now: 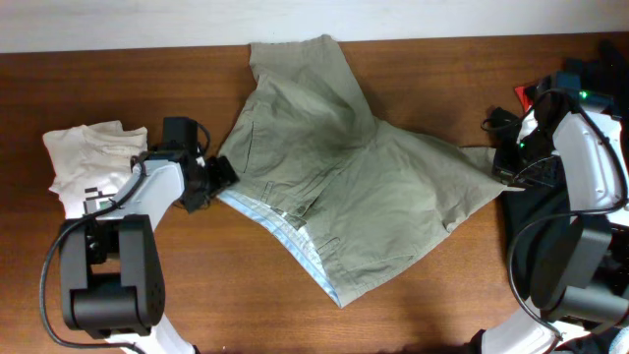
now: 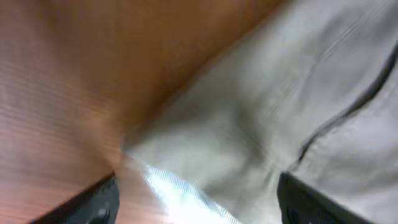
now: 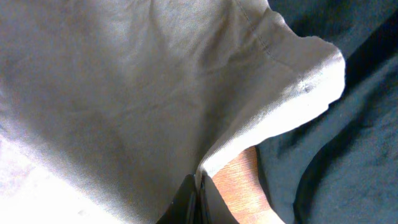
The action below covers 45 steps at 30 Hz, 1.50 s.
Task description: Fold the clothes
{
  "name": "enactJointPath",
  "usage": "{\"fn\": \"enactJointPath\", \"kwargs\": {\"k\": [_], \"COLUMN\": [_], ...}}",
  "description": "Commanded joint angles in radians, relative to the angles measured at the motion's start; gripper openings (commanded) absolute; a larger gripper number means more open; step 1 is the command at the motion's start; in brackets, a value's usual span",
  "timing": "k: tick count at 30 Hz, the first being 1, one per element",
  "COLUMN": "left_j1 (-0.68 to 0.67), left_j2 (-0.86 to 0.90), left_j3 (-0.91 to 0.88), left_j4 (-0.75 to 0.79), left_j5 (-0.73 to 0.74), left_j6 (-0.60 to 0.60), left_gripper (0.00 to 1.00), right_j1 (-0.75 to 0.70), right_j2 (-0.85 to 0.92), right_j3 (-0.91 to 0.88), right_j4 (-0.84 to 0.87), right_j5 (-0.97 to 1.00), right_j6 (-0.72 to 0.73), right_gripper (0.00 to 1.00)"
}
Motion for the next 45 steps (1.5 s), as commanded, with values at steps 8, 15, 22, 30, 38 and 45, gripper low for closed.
{"fn": "enactJointPath", "kwargs": {"k": [8, 15, 22, 30, 38, 45], "left_j1": [0.035, 0.289, 0.158, -0.364, -0.426, -0.426], "left_j2": [0.124, 0.125, 0.127, 0.127, 0.127, 0.132], "left_j3": [0.062, 0.668, 0.649, 0.238, 0.100, 0.100], "left_j4": [0.151, -0.018, -0.655, -0.431, -0.121, -0.080], "left_j5": [-0.076, -0.055, 0.132, 0.128, -0.002, -0.139], "left_j6": [0.089, 0.116, 0.130, 0.050, -0.174, -0.216], "left_gripper": [0.00, 0.35, 0.99, 0.99, 0.91, 0.16], "right_j1": [0.001, 0.017, 0.264, 0.248, 0.248, 0.248], "right_j2": [-0.019, -0.019, -0.018, -0.018, -0.018, -0.018], "right_j3": [-0.003, -0.003, -0.003, -0.003, -0.003, -0.003], "right_j4": [0.000, -0.016, 0.043, 0.083, 0.074, 0.068], "right_j5": [0.019, -0.215, -0.095, 0.009, 0.010, 0.013], "right_j6": [0.001, 0.042, 0.096, 0.095, 0.087, 0.087], "right_gripper": [0.04, 0.04, 0.04, 0.04, 0.04, 0.04]}}
